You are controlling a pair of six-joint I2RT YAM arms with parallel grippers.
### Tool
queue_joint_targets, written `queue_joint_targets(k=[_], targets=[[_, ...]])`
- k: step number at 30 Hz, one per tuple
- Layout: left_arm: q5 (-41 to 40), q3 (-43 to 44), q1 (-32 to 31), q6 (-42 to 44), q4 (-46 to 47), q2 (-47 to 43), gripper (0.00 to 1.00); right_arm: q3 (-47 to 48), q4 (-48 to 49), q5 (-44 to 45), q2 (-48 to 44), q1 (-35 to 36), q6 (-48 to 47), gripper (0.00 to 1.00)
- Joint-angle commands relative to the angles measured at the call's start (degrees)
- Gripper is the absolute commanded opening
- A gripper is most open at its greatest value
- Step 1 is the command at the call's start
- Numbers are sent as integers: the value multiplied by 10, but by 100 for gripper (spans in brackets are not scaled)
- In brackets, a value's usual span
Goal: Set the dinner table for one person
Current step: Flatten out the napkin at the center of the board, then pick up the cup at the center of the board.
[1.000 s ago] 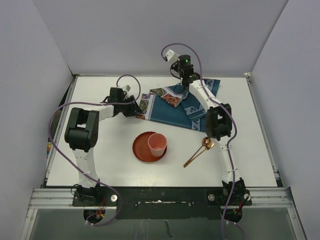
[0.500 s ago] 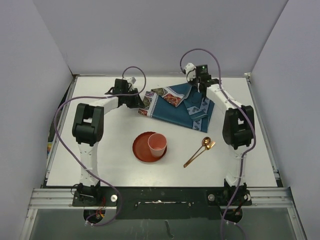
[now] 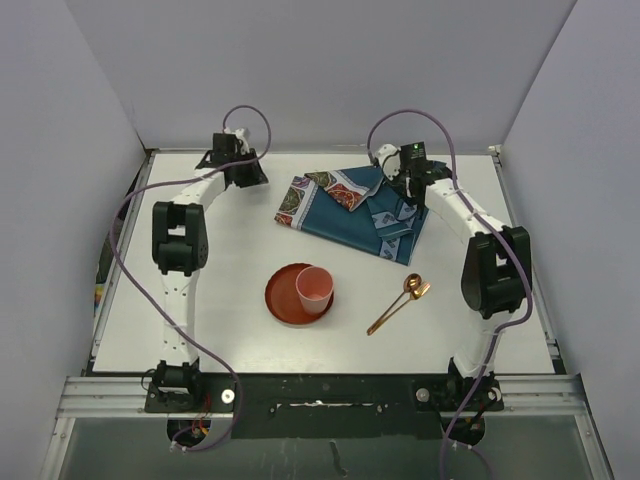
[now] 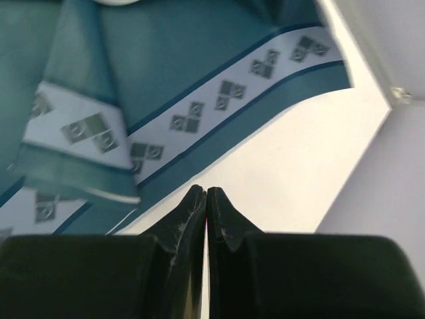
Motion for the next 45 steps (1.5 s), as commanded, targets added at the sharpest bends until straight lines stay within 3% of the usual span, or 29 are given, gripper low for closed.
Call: queue_joint_targets(k=[1, 4, 5, 7, 9, 13, 16, 17, 19, 20, 21, 22, 24, 27, 29, 36, 40, 45], targets=[[-47, 55, 36, 31, 41, -8, 33, -1, -103, -82, -54, 27, -12, 6], [-25, 58, 60, 12, 57, -50, 42, -2, -171, -131, -71, 52, -28, 0], [-14, 50, 67, 3, 57, -72, 65, 2, -202, -156, -75, 62, -32, 0], [-2, 9, 76, 0, 57, -126, 95, 8, -266, -201, -78, 84, -42, 0], [-9, -42, 77, 16, 38, -189, 98, 9, -314, -232, -75, 101, -42, 0], [14, -140, 71, 24, -59, -284, 98, -12, -297, -256, -76, 90, -12, 14], [38, -270, 48, 24, -95, -359, 98, -1, -285, -265, -62, 73, 5, 14], [40, -309, 29, 29, -101, -394, 92, 6, -284, -270, -59, 67, 11, 14], [28, -380, -6, 44, -114, -441, 69, 14, -274, -277, -56, 57, 21, 14], [17, -407, -21, 48, -123, -458, 50, 16, -267, -278, -56, 51, 26, 14], [9, -435, -31, 46, -128, -472, 22, 18, -264, -280, -56, 45, 28, 14], [1, -463, -38, 35, -127, -483, 0, 21, -263, -283, -56, 39, 30, 14], [-9, -514, -42, 11, -120, -499, 4, 28, -266, -286, -55, 29, 32, 14], [5, -572, -57, -37, -81, -539, 40, 28, -272, -285, -61, 19, 28, 15], [-6, -583, -79, -55, -60, -569, 51, 24, -274, -282, -64, 19, 25, 15], [-25, -425, -123, -35, -139, -625, 58, 7, -263, -282, -62, 20, 32, 15], [-36, -341, -179, -18, -171, -633, 60, 4, -264, -278, -57, 20, 30, 14], [-62, -331, -219, 41, -257, -598, 46, 5, -262, -274, -56, 18, 29, 14]])
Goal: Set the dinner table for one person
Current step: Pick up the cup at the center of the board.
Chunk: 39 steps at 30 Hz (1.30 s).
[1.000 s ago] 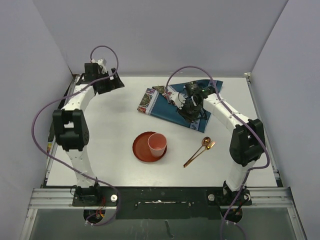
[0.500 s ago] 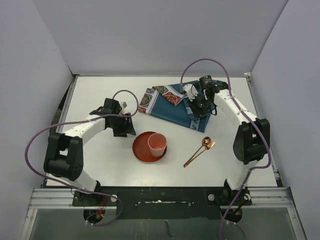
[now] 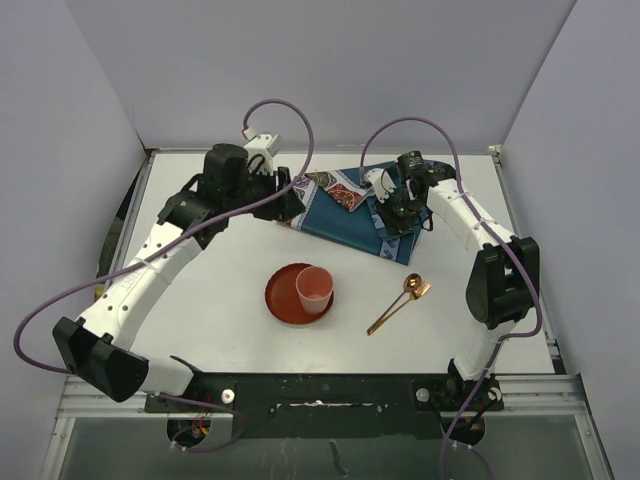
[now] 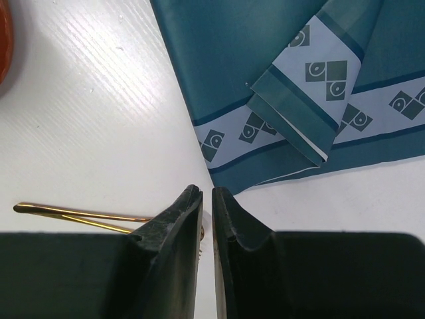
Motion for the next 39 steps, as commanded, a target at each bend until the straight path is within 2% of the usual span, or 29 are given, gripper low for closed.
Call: queue_joint_targets(k=[1, 3, 8, 15, 32, 34, 38, 39], targets=[[-32, -26, -27, 54, -92, 15, 42, 1, 14, -6, -6, -1, 3, 14], [-30, -49, -37, 57, -90, 16, 39, 2, 12, -4, -6, -1, 2, 15], [-81, -82, -87, 86, -111, 36, 45, 0, 12, 2, -6, -2, -1, 15], [-94, -92, -147, 99, -106, 64, 49, -2, 14, -4, 4, -3, 5, 15], [-102, -128, -154, 87, -74, 92, 47, -13, 15, -8, 4, -3, -1, 15], [-100, -125, -154, 87, -73, 97, 41, -13, 15, -9, 6, -3, -1, 15], [-105, -114, -154, 86, -69, 95, 8, -16, 18, -11, 7, -4, 0, 15], [-108, -109, -153, 86, -68, 93, 2, -17, 19, -11, 9, -4, 0, 15]])
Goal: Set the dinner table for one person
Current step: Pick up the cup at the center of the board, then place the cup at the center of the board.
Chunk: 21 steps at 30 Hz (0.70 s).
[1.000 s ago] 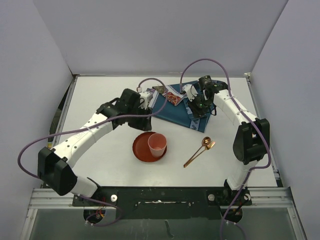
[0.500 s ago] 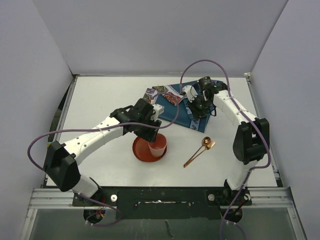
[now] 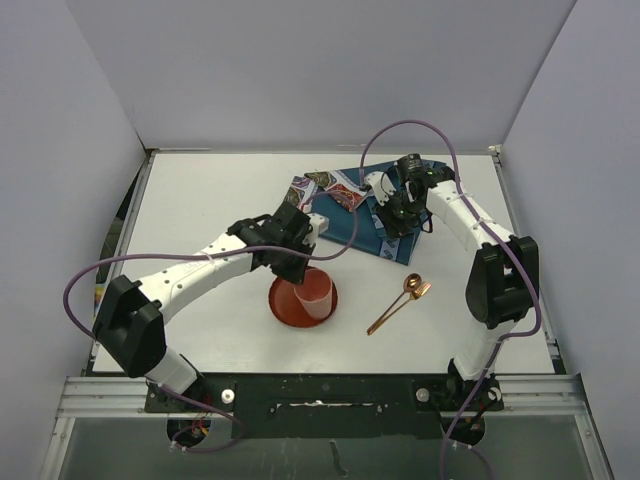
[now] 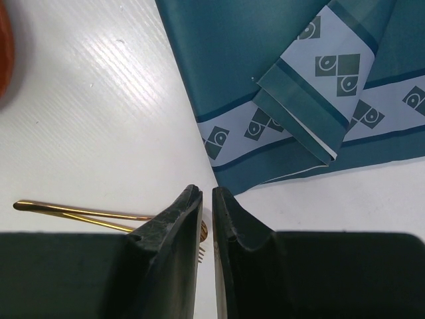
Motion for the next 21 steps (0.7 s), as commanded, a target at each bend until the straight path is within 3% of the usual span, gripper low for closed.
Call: queue_joint_targets(k=[1, 6, 9, 12, 14, 17, 21], targets=[[-9, 31, 0, 2, 29, 0, 0, -4, 16, -11, 8, -4, 0, 15], [-17, 116, 12, 12, -11, -15, 0, -3, 16, -10, 12, -5, -1, 15], [4, 199, 57, 8, -44, -26, 0, -1, 19, -9, 11, -6, -1, 15], [14, 291, 145, -16, -87, -20, 0, -1, 21, -8, 13, -7, -2, 15], [14, 342, 245, -35, -109, -3, 0, -6, 25, -9, 13, -7, 1, 15], [27, 333, 352, -56, -60, 17, 0, -18, 32, -15, 10, -8, 10, 15], [50, 330, 412, -75, -20, 86, 0, -26, 34, -22, 3, -6, 11, 15]])
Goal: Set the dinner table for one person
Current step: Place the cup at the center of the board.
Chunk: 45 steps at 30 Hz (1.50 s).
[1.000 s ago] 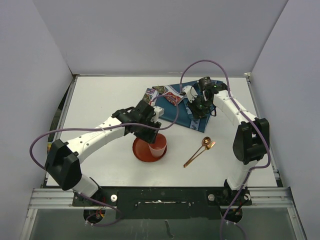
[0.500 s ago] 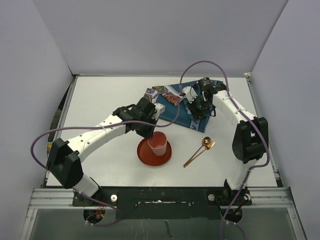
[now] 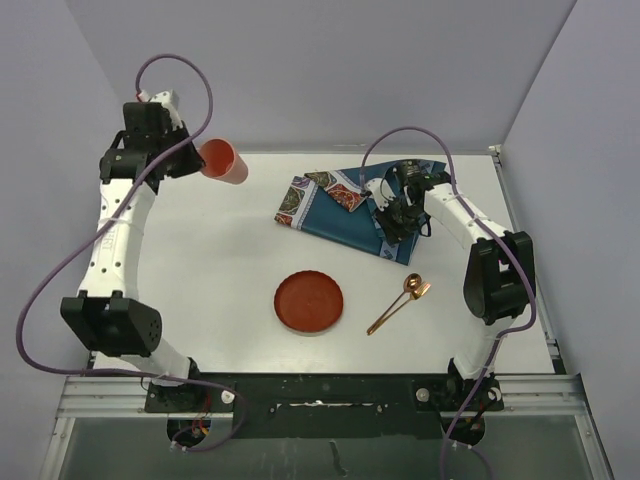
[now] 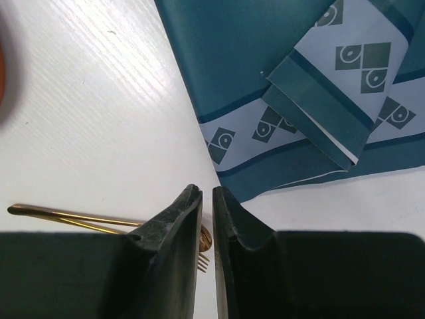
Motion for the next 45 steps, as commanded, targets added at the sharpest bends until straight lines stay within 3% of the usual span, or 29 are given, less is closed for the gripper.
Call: queue_joint_targets(k=[1, 7, 12, 19, 27, 40, 45], targets=[[43, 7, 30, -33, 26, 95, 0, -6, 15, -17, -17, -2, 5, 15], [58, 19, 33, -67, 80, 206, 0, -16, 25, -10, -25, -2, 4, 15], [15, 76, 46, -72, 60, 269, 0, -18, 24, -7, -25, 5, 3, 15], [-3, 96, 99, -74, 56, 288, 0, 6, 0, -4, 6, 68, -29, 15], [-16, 117, 102, -59, 24, 329, 0, 40, -18, 1, 123, 146, -67, 8], [-45, 130, 96, -50, 17, 361, 4, 74, -20, 5, 136, 152, -59, 8], [-52, 142, 89, -49, 11, 367, 11, 67, -20, 11, 132, 151, -60, 8]])
